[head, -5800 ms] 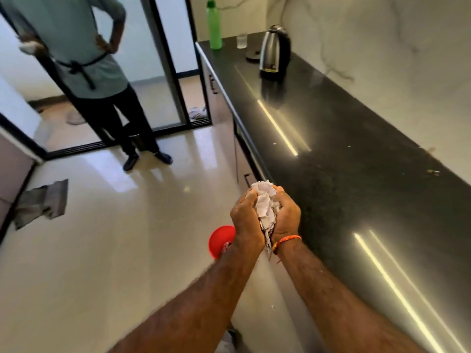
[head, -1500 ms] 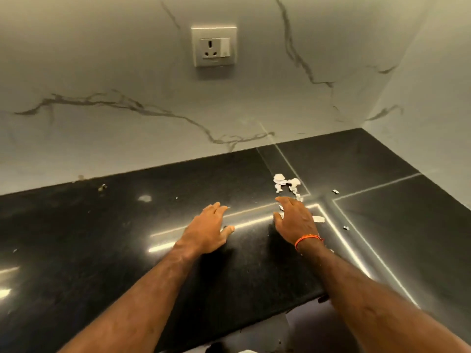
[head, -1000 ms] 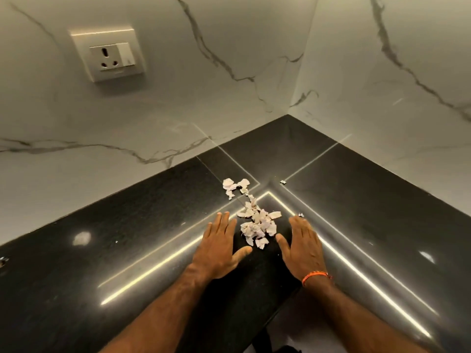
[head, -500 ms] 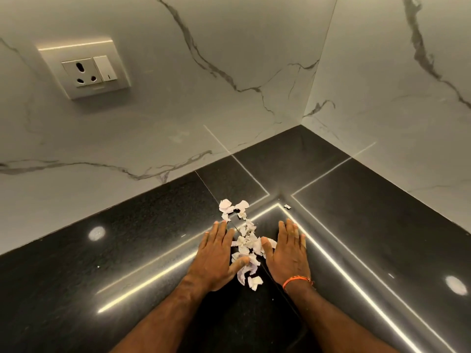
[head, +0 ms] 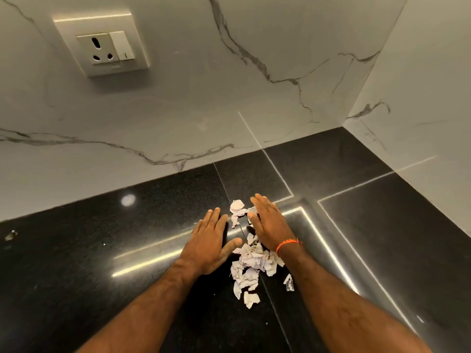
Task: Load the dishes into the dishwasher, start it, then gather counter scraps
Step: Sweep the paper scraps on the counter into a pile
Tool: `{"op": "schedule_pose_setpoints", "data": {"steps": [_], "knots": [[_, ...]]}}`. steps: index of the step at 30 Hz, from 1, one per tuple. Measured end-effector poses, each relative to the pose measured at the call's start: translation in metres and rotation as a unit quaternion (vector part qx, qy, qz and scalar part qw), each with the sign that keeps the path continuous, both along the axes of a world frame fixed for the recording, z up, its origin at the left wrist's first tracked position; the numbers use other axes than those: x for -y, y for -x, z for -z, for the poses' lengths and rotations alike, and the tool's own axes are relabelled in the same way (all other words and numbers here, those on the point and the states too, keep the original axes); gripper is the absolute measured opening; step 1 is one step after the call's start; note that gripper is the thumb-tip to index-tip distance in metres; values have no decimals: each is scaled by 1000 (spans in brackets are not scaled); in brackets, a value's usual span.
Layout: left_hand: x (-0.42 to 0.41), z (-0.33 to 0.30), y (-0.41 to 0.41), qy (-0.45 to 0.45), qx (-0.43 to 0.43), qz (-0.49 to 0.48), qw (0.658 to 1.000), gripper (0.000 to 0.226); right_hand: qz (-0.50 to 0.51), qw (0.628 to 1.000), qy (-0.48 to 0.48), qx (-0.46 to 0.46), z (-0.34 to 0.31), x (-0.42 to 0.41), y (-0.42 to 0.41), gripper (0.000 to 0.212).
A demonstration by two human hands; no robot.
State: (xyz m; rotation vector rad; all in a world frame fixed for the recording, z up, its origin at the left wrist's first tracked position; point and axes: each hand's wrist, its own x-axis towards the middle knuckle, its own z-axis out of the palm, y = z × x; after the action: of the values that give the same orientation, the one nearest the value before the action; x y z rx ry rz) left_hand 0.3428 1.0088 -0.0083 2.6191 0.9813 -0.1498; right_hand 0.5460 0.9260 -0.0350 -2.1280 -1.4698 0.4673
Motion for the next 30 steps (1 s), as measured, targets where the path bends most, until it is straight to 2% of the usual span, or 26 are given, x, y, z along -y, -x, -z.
{"op": "schedule_pose_setpoints", "data": {"steps": [6,8,10,12,14,16,18,21,22,24,26,28,30], "knots": [[-1,-2,14,18,-11,-40,999,89,-149,978,110,98,-2,-47,3,52],[-1,-1,17,14,-6,-51,999,89,-148,981,94,81,-1,-40,6,49],[1,0,21,20,1,-54,998,90,-139,987,79,10,-2,-26,10,42],[4,2,22,23,12,-51,998,92,-109,989,38,-89,-7,-10,15,35],[9,3,21,24,15,-41,999,93,-3,986,-47,-161,-15,3,18,35],[14,5,21,20,16,-29,999,92,84,985,-82,-129,-16,10,14,34],[20,6,21,18,28,-17,999,92,66,995,-17,-70,-11,15,10,41],[27,10,23,22,52,-12,998,92,-59,997,57,0,1,26,16,47],[28,14,24,25,63,-16,998,90,-86,995,50,-14,1,33,23,47],[28,18,28,33,93,-28,995,74,-73,994,2,-79,-1,48,37,52],[29,19,31,37,167,-39,984,55,-36,995,-41,-88,-4,63,47,69],[30,18,35,55,248,-75,964,44,-59,997,-47,-15,-5,73,60,95],[32,19,40,92,278,-124,948,49,-96,992,-6,78,-2,76,75,110]]}}
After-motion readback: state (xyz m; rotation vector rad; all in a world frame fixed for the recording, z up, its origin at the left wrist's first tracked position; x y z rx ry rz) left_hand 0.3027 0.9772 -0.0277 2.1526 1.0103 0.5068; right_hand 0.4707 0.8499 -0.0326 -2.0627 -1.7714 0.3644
